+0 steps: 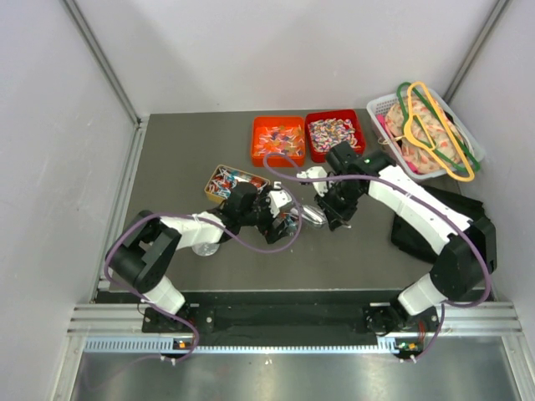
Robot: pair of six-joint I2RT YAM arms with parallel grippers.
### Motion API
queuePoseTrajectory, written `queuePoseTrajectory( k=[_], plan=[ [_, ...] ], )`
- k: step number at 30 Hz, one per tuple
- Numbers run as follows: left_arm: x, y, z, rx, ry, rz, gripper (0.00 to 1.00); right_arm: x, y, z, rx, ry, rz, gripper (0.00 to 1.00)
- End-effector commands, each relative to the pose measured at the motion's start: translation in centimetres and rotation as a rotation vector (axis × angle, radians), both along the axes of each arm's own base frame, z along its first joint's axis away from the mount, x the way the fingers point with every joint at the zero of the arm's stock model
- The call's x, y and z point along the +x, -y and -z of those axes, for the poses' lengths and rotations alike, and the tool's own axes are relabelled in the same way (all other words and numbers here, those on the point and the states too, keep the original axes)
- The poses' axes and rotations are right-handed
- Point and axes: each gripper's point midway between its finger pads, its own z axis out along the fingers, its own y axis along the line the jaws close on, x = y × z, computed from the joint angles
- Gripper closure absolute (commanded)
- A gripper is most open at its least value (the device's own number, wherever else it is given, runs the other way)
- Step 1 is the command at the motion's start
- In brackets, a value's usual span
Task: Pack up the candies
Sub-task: Place the packing bottle at the center of the board, then adjust the spatula.
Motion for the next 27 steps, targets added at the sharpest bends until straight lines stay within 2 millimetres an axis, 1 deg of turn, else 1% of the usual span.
queuePoseTrajectory(
  k=[1, 3, 5, 6, 8, 9, 10, 13, 14, 16, 18, 19, 20, 21, 22, 23, 25, 26, 27],
  plan=[
    [0.7, 0.3, -2.9, -0.041, 0.063, -0.003, 0.01, 2.0, -0.3, -1.0, -0.017, 0.091, 0.034, 1.0],
    [-0.4, 0.5, -2.8, -0.034, 0.022, 0.064, 0.01, 2.2, -0.1, -0.9, -0.026, 0.108, 0.041, 1.0],
    [-2.2, 0.9, -3.3, -0.045, -0.018, 0.161, 0.01, 2.4, 0.1, -1.1, -0.03, 0.12, 0.052, 1.0],
    [-2.6, 1.0, -3.5, -0.047, -0.027, 0.185, 0.01, 2.5, 0.2, -1.4, -0.03, 0.129, 0.058, 1.0],
    [-3.7, 0.7, -3.3, -0.028, -0.064, 0.22, 0.01, 2.7, 0.4, -1.7, -0.024, 0.137, 0.068, 1.0],
    [-4.0, 0.9, -3.8, -0.032, -0.057, 0.254, 0.01, 2.7, 0.4, -1.9, -0.021, 0.14, 0.071, 1.0],
    [-4.8, 0.4, -3.5, -0.009, -0.091, 0.266, 0.01, 3.0, 0.7, -1.9, -0.025, 0.148, 0.081, 1.0],
    [-5.0, 0.0, -4.6, -0.003, -0.065, 0.283, 0.01, 3.5, 1.2, -2.6, -0.019, 0.172, 0.105, 1.0],
    [-5.1, -0.6, -4.5, 0.003, -0.083, 0.278, 0.01, 3.8, 1.3, -3.0, -0.013, 0.182, 0.114, 1.0],
    [-5.4, -1.0, -5.0, -0.003, -0.086, 0.288, 0.01, 4.2, 1.9, -3.4, -0.011, 0.196, 0.137, 1.0],
    [-5.1, -1.7, -4.8, 0.007, -0.085, 0.259, 0.01, 4.7, 2.2, -4.1, -0.004, 0.217, 0.156, 1.0],
    [-4.5, -2.2, -4.9, 0.014, -0.068, 0.228, 0.01, 4.9, 2.5, -4.5, -0.005, 0.232, 0.167, 1.0],
    [-3.3, -2.9, -4.9, 0.02, -0.049, 0.171, 0.01, 5.4, 3.0, -5.0, -0.006, 0.252, 0.19, 1.0],
    [-2.5, -3.5, -5.0, 0.021, -0.052, 0.12, 0.01, 6.0, 3.3, -5.3, -0.006, 0.272, 0.209, 1.0],
    [-1.1, -4.4, -5.2, 0.034, -0.025, 0.055, 0.01, 6.5, 3.9, -5.6, -0.02, 0.293, 0.234, 1.0],
    [0.7, -5.8, -5.3, 0.042, -0.009, -0.029, 0.01, 7.1, 4.5, -5.9, -0.02, 0.309, 0.262, 1.0],
    [3.8, -7.6, -6.3, 0.044, 0.043, -0.172, 0.01, 7.9, 5.2, -6.7, -0.037, 0.355, 0.28, 1.0],
    [6.1, -9.7, -7.3, 0.054, 0.077, -0.266, 0.01, 8.5, 5.4, -7.3, -0.041, 0.383, 0.285, 1.0],
    [7.1, -10.6, -7.9, 0.043, 0.082, -0.301, 0.01, 8.7, 5.6, -7.7, -0.048, 0.4, 0.286, 1.0]
  ],
)
